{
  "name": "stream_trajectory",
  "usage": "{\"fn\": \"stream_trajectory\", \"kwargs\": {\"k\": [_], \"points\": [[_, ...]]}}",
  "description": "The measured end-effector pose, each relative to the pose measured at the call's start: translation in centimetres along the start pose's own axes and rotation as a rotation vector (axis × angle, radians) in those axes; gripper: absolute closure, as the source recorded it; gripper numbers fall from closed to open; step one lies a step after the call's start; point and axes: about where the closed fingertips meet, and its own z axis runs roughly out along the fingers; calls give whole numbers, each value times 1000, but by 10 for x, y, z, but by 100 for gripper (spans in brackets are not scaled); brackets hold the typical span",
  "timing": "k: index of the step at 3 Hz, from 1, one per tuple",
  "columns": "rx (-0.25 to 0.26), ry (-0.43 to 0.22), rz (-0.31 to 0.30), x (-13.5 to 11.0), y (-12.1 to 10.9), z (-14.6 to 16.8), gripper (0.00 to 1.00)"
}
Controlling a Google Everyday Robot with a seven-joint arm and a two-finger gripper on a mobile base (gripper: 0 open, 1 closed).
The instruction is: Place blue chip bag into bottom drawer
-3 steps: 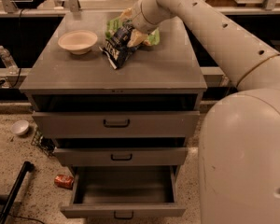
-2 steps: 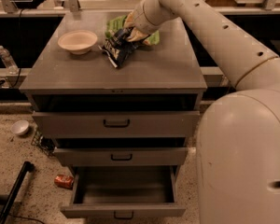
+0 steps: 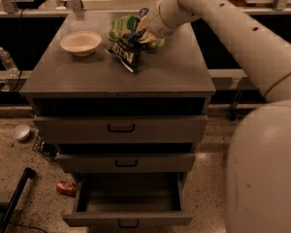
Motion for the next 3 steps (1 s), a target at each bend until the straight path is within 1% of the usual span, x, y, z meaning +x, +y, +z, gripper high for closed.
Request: {"fn": "stream_trajectory", "kwargs": {"k": [1, 2, 3], "points": [[-7, -28, 72, -3, 23, -31, 100], [-14, -43, 196, -13, 56, -75, 100], [-57, -47, 318, -31, 99, -112, 100]]}}
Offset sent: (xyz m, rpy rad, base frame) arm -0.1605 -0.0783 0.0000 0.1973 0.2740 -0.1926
